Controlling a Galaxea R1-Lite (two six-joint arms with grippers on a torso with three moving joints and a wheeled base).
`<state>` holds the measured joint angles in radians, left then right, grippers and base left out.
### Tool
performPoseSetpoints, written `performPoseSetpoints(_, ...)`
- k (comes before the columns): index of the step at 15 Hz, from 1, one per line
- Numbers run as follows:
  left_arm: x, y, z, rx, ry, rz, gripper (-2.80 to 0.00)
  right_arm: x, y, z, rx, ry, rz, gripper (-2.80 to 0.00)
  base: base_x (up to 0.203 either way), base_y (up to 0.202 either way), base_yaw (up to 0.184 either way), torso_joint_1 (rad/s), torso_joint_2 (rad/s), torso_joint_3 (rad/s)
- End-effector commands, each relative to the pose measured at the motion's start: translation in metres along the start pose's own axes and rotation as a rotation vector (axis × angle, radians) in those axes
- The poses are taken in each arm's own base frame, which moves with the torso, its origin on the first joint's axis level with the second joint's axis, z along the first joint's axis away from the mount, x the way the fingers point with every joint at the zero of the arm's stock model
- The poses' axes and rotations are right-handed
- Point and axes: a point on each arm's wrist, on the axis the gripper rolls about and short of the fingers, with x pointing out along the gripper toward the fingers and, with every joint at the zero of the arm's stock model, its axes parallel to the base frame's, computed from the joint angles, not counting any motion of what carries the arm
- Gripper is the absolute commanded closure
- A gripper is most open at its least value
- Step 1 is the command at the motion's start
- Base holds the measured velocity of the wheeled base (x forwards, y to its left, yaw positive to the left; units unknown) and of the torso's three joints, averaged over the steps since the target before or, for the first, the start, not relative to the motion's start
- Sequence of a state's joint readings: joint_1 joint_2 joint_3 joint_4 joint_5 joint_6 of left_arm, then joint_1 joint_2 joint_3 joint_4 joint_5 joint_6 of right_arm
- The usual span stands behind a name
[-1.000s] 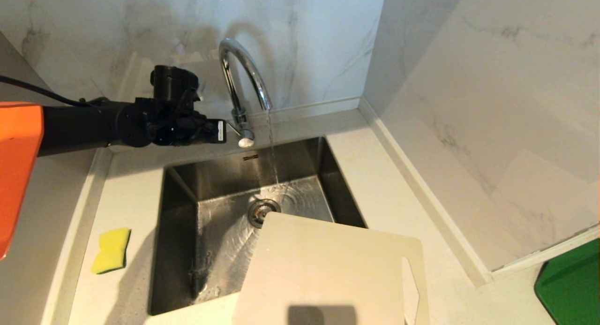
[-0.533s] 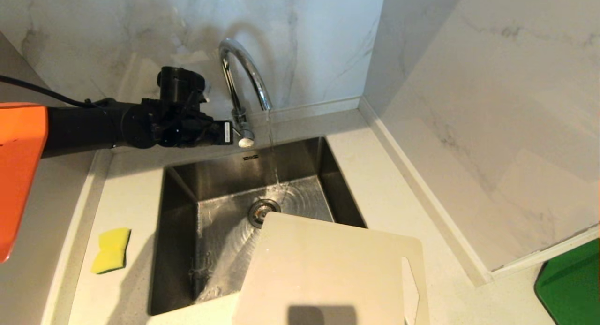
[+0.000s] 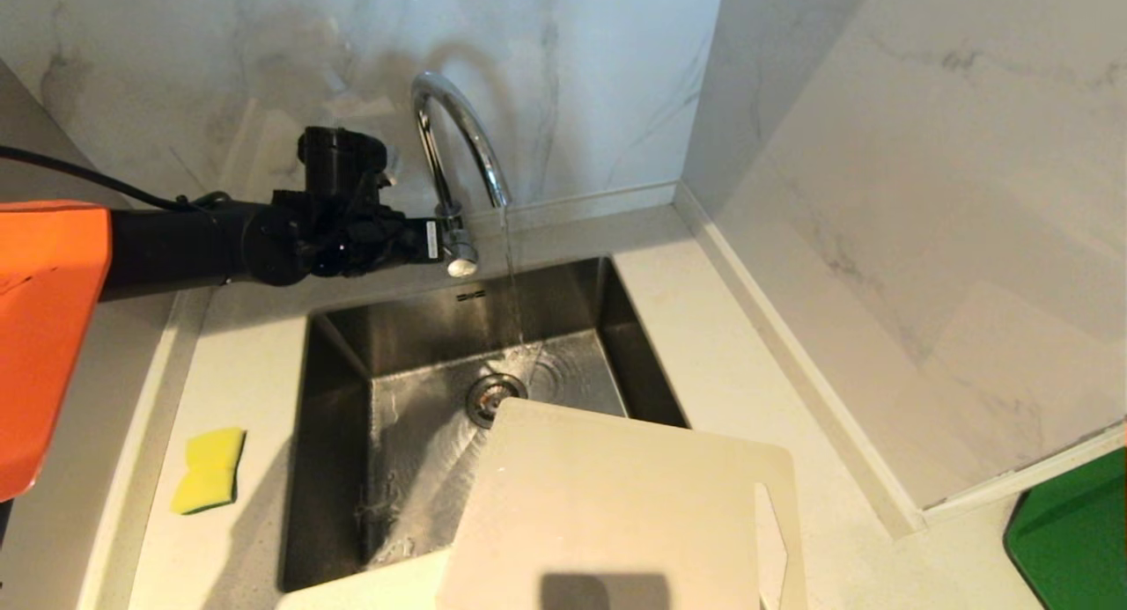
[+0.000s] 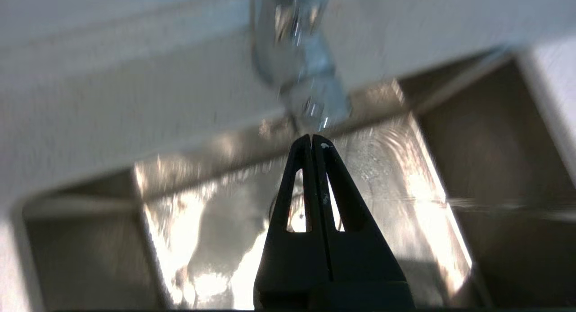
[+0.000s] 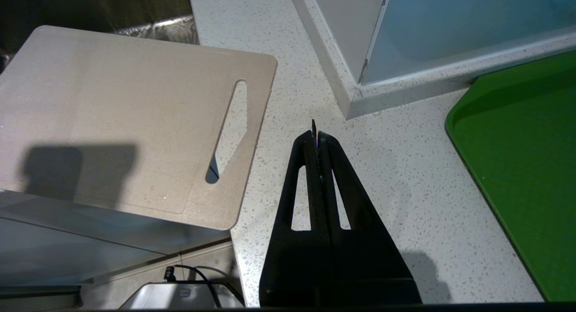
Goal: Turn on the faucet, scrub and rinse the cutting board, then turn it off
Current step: Turn off the tap
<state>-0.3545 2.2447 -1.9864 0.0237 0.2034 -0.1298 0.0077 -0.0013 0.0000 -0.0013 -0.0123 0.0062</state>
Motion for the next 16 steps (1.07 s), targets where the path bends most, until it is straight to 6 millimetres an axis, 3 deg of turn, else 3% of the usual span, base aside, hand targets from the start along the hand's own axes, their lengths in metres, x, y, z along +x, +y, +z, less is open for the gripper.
performPoseSetpoints(1,0.002,0.0,0.0,-0.001,-0.017,0.0,0.0,0.0,0.0,0.0,0.0,0.0,0.0,0.0,0.0,0.0,0.0,0.0,0.0,0.0)
performPoseSetpoints(16,0.016,-0.001,0.0,0.078,-0.131,0.008,0.0,0.0,0.0,0.0,0.0,-0.001,0.002,0.0,0.0,0.0,0.0,0.0,0.0,0.0)
